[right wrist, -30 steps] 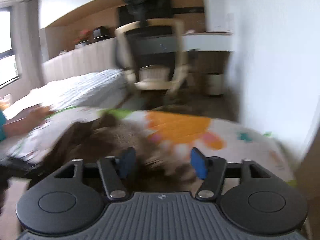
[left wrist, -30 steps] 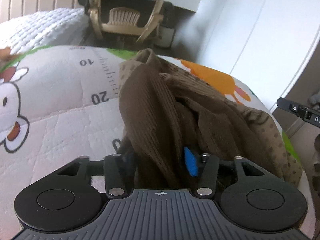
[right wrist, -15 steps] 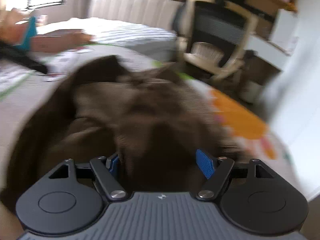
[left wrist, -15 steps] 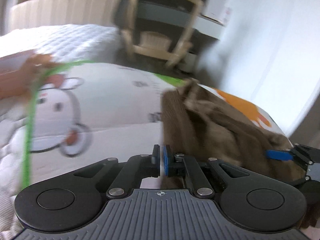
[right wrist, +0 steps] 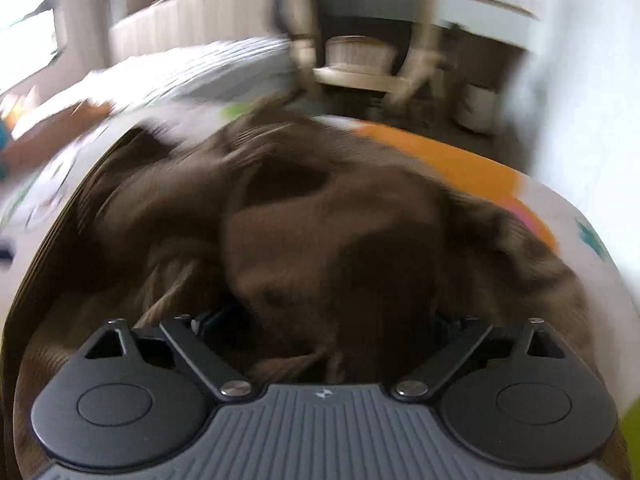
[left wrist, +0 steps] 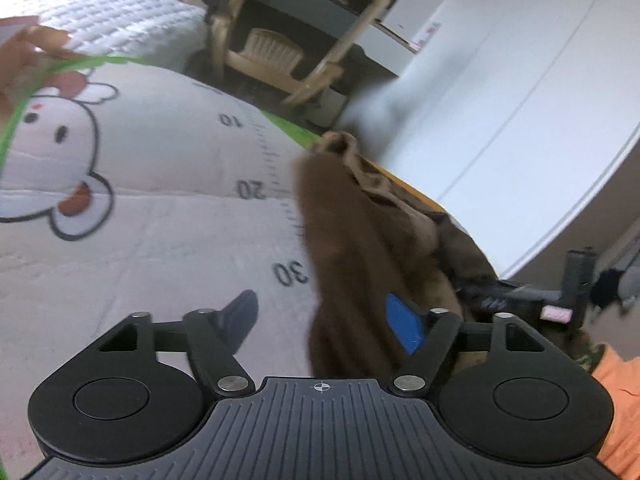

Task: Fold clothes

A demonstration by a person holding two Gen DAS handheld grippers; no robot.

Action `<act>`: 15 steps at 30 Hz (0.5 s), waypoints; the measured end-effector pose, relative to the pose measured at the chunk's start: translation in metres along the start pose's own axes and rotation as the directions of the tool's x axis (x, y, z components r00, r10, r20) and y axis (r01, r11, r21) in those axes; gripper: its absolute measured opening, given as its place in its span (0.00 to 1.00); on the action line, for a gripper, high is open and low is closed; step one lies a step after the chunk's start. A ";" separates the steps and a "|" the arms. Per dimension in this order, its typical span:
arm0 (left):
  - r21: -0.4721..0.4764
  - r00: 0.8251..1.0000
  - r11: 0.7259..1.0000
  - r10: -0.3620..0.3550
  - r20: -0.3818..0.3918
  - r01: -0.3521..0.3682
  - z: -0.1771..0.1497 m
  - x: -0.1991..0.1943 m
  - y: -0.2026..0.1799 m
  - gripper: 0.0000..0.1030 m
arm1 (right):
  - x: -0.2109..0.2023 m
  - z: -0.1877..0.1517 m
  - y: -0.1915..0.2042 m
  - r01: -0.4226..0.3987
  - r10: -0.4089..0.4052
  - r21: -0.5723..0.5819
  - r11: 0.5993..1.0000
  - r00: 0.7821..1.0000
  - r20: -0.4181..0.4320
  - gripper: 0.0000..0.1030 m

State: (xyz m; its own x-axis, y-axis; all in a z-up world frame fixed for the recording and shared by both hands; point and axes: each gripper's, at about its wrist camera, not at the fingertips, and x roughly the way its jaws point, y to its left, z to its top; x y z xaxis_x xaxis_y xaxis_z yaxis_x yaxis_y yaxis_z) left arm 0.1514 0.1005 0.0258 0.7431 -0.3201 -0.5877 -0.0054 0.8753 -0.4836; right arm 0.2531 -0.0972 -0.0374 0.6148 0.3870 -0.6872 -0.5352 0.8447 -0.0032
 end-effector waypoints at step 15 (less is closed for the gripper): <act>0.057 0.995 0.996 0.073 -0.070 -0.069 -0.030 -0.028 0.013 0.91 | -0.065 -0.059 0.094 -0.360 0.360 -0.007 0.933 0.933 0.024 0.95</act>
State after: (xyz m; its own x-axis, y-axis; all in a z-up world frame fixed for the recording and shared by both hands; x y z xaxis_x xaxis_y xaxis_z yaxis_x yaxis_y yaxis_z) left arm 0.1104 0.1096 0.0164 0.6919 -0.2802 -0.6654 -0.0184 0.9145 -0.4042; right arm 0.1284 -0.0644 -0.0355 0.3949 0.6740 -0.6243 -0.7245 0.6463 0.2395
